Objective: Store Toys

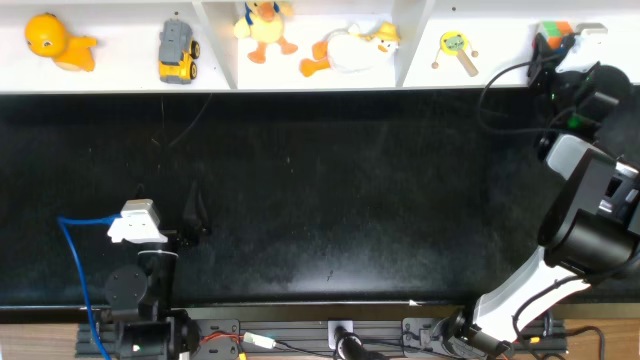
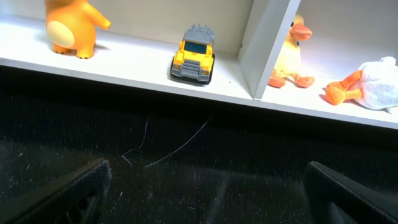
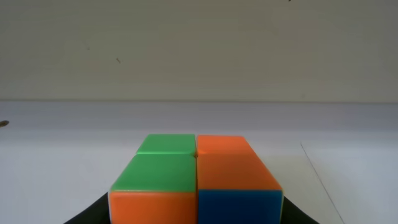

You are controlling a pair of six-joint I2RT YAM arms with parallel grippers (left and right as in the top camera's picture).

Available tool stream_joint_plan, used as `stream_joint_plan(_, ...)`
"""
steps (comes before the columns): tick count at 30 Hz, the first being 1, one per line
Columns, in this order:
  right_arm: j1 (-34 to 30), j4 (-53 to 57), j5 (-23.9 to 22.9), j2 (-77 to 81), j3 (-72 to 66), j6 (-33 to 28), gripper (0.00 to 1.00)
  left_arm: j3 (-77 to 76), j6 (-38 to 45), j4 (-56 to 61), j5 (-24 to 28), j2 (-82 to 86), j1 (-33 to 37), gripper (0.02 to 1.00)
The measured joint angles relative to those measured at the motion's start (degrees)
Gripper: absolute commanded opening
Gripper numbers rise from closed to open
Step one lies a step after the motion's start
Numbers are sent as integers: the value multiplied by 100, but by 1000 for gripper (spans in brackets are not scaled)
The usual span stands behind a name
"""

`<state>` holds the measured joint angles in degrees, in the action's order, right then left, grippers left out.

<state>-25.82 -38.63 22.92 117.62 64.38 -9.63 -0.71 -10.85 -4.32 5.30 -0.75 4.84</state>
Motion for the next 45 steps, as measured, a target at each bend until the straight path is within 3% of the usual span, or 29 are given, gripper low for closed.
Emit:
stream_joint_plan(1,-2,50,7,0,17,4,45,0,0,2,0,0,0,998)
stream_joint_plan(6,-2,175,28,0,59,42,483,0,0,2,0,0,0,998)
stream_joint_plan(9,-2,282,28,-2,103,140,831,0,0,2,0,0,0,998)
stream_joint_plan(10,-2,411,26,-2,125,170,998,0,0,2,0,0,0,998)
stream_joint_plan(20,2,1930,-2,-531,120,260,993,0,0,0,0,0,0,998)
stream_joint_plan(23,4,2830,-249,-1049,101,304,998,0,0,0,-2,0,0,998)
stream_joint_plan(26,11,4341,-824,-2295,114,337,996,0,0,4,0,4,0,998)
stream_joint_plan(30,98,5681,-1043,-3593,133,101,982,0,-2,2,0,2,0,998)
stream_joint_plan(35,726,6802,-1137,-4590,133,-269,980,0,0,0,-2,2,0,998)
stream_joint_plan(45,2367,8894,-1091,-7053,129,-391,996,0,0,2,0,4,0,998)
